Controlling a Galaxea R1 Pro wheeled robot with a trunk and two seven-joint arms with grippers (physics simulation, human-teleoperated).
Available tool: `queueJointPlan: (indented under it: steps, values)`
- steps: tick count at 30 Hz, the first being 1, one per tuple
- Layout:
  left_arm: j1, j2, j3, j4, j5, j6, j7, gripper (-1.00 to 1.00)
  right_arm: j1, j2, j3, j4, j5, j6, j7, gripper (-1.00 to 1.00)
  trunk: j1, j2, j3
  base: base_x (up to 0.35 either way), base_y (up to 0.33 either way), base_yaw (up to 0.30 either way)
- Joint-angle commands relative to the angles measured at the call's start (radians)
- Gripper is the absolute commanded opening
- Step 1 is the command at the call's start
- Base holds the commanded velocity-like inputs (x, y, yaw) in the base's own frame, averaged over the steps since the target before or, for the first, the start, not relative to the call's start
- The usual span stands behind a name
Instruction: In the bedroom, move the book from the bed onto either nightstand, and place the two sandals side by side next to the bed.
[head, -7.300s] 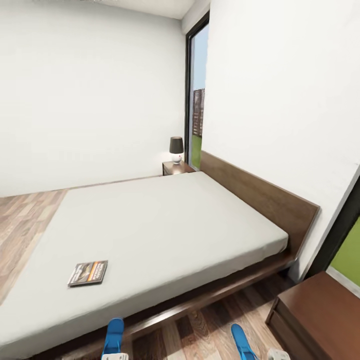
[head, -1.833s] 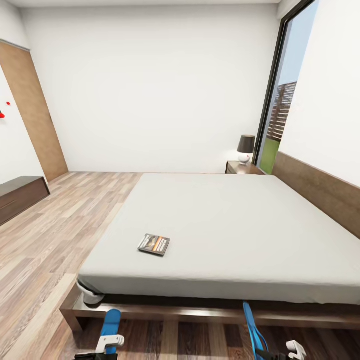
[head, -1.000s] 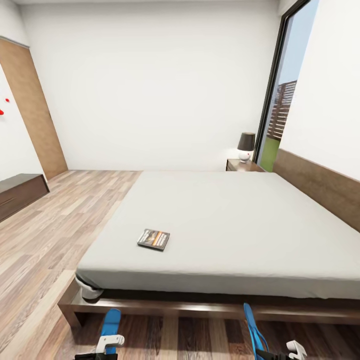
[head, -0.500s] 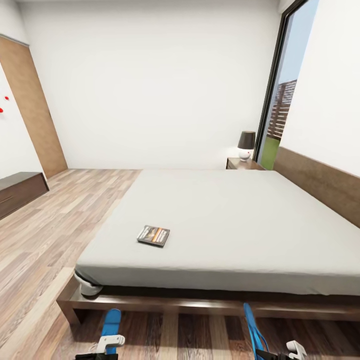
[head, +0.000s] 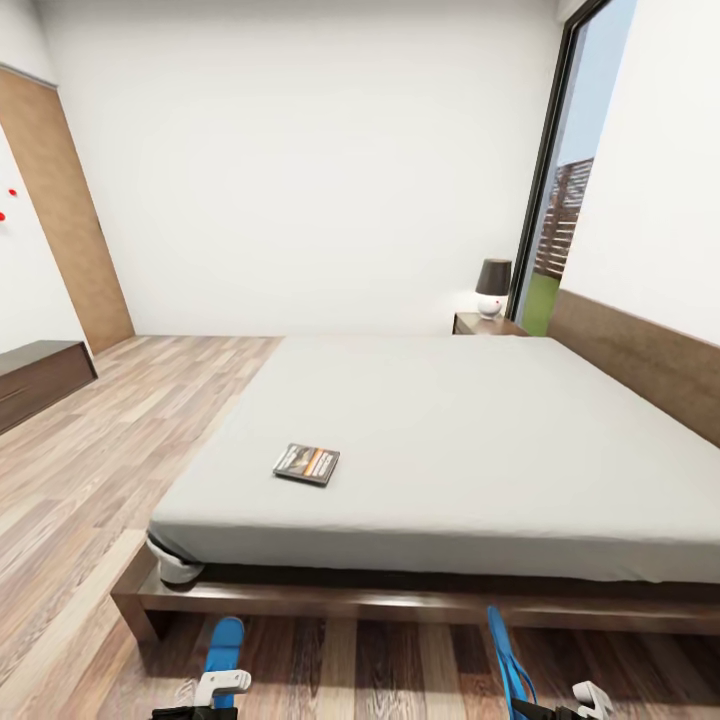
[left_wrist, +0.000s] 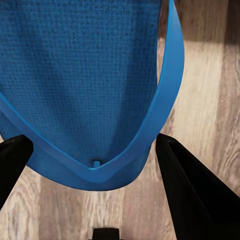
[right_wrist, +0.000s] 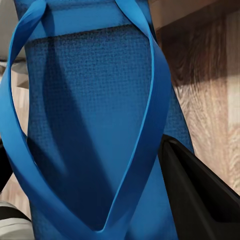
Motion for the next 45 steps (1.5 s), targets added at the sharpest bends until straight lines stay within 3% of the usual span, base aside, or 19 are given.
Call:
queueJointPlan:
  steps: [1, 20, 24, 29, 33, 45]
  values:
    - [0.0, 0.001, -0.008, -0.002, 0.01, 0.005, 0.0, -1.0, -0.002, 0.0, 0.005, 0.002, -0.011, 0.011, 0.004, -1.0, 0.004, -0.008, -0.004, 0.0, 0.0, 0.0]
    - [-0.001, 0.001, -0.007, -0.006, 0.012, 0.024, -0.001, -1.0, -0.001, 0.002, 0.005, 0.002, -0.011, 0.011, 0.004, -1.0, 0.077, -0.141, -0.064, 0.0, 0.0, 0.0]
    - [-0.007, 0.003, -0.006, -0.055, 0.01, 0.135, -0.002, -1.0, -0.001, 0.005, 0.005, 0.002, -0.011, 0.011, 0.005, -1.0, 0.092, -0.169, -0.076, 0.0, 0.0, 0.0]
    - [-0.012, 0.006, -0.006, -0.216, 0.009, 0.314, -0.001, -1.0, -0.001, 0.006, 0.005, 0.002, -0.011, 0.011, 0.005, -1.0, 0.111, -0.204, -0.092, 0.0, 0.0, 0.0]
    - [-0.034, 0.007, -0.006, -0.268, 0.009, 0.402, -0.001, -1.0, -0.001, 0.006, 0.005, 0.002, -0.011, 0.011, 0.006, -1.0, 0.126, -0.232, -0.104, 0.0, 0.0, 0.0]
    - [-0.04, 0.006, -0.008, -0.255, 0.011, 0.404, -0.006, -1.0, -0.001, 0.005, 0.005, 0.002, -0.011, 0.011, 0.005, -1.0, 0.172, -0.316, -0.142, 0.0, 0.0, 0.0]
